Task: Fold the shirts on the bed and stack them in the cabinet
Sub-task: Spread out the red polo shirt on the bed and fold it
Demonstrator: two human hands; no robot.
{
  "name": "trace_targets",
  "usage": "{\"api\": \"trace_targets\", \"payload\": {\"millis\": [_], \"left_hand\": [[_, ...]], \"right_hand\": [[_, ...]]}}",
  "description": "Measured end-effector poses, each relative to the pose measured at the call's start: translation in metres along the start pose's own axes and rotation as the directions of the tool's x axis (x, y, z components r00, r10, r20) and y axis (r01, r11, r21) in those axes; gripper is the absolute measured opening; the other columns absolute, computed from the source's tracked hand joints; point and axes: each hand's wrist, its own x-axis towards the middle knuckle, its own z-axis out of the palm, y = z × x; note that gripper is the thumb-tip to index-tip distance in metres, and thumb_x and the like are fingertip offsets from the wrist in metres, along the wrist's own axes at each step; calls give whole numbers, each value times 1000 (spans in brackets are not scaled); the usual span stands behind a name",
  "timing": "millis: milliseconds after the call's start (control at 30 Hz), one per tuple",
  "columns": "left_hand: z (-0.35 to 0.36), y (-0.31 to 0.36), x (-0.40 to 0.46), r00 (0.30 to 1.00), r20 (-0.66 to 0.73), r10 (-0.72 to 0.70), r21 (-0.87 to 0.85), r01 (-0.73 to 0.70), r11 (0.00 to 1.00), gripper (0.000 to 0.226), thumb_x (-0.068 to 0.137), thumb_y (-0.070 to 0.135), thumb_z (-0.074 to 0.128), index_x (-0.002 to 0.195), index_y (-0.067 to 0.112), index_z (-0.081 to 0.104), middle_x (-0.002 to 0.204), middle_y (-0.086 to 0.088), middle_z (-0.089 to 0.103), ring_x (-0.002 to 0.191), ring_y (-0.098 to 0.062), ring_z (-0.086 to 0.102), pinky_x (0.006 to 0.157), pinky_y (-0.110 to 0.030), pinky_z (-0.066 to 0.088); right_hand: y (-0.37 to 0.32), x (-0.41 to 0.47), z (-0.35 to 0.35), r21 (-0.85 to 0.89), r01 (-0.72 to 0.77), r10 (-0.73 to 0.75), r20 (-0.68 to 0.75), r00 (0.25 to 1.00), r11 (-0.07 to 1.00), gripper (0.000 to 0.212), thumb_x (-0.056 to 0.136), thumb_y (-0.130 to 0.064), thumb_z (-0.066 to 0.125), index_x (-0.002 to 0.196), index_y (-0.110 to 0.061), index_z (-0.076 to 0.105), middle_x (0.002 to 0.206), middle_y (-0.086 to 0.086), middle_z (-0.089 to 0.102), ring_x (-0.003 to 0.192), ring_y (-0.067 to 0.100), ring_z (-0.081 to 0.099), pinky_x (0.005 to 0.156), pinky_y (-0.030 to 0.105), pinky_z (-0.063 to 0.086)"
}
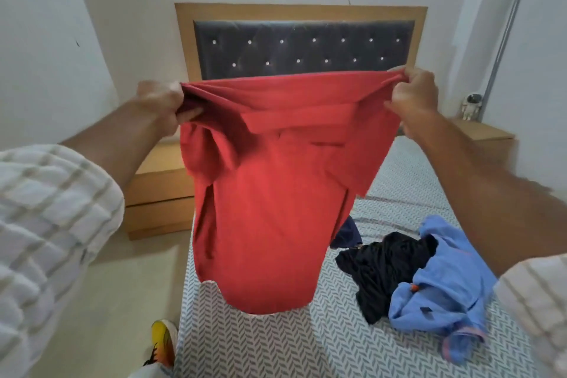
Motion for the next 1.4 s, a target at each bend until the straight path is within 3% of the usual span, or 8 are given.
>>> {"api": "trace_targets", "payload": {"millis": [167, 333, 633, 767, 867, 1000, 1200, 1400], "left_hand": [[-6, 16, 25, 962, -192, 196, 16, -197, 980, 27, 92, -6, 47, 103, 9, 66, 107, -10, 64, 80, -21, 64, 61, -32, 62], [-15, 10, 26, 899, -213, 382, 288, -315, 904, 36, 75, -8, 46, 69, 22, 67, 81, -2, 69, 81, -26, 72, 69, -47, 63], [-49, -101, 2, 932, 224, 287, 777, -348, 525, 21, 81, 4, 51, 86, 10, 70, 84, -15, 68, 82, -33, 62, 71, -37, 48], [-75, -188, -2, 865, 466, -187, 798, -319, 512, 15, 77, 13, 78, 73, 27, 77, 68, 4, 72, 68, -16, 63, 69, -27, 48], [-80, -249, -8, 787, 489, -375, 843, -317, 435, 8, 79, 33, 80, 78, 25, 80, 71, 5, 72, 67, -10, 59, 65, -23, 43], [-70, -308, -3, 745, 324, -583, 921, -109, 373, 18, 94, 29, 59, 100, 16, 69, 98, -6, 63, 79, -22, 60, 49, -30, 50], [-20, -308, 37, 728, 225, -648, 494, 488, 719, 25, 103, 2, 36, 112, 1, 59, 105, -18, 66, 80, -29, 69, 56, -42, 63], [47, -198, 117, 931, 173, -323, -79, 340, 937, 29, 101, -2, 40, 99, 10, 66, 79, -3, 68, 76, -13, 64, 56, -22, 57]], "right_hand": [[-18, 7, -9, -210, 384, -406, -75, 911, 899, 28, 105, -11, 44, 122, -17, 65, 117, 3, 68, 106, 18, 63, 96, 29, 50], [-11, 9, -22, -238, 468, -511, -171, 842, 851, 34, 96, -8, 38, 116, -13, 66, 111, 8, 72, 103, 26, 66, 92, 31, 47], [97, -46, -19, -241, 220, -127, 349, 929, 945, 26, 96, -4, 44, 93, -16, 67, 89, 7, 64, 84, 26, 58, 72, 35, 45], [182, -82, -5, -350, 22, 235, 675, 699, 936, 14, 87, -5, 61, 75, -12, 64, 71, 4, 65, 78, 24, 57, 73, 36, 41], [224, -104, 8, -486, 238, 359, 830, 426, 841, 10, 84, -9, 73, 77, -16, 68, 59, -13, 65, 71, 9, 60, 70, 28, 48], [244, -121, 30, -693, 263, 658, 721, 217, 672, 14, 88, -12, 62, 75, -12, 58, 51, -2, 42, 40, 11, 36, 42, 18, 30], [223, -96, 89, -472, -545, 714, 559, 423, 693, 26, 100, 1, 40, 98, 0, 65, 79, 16, 67, 69, 25, 65, 53, 35, 62], [131, -3, 132, 160, -645, 511, 483, 711, 747, 26, 101, 7, 40, 89, 0, 62, 105, 14, 66, 92, 22, 67, 84, 35, 60]]}}
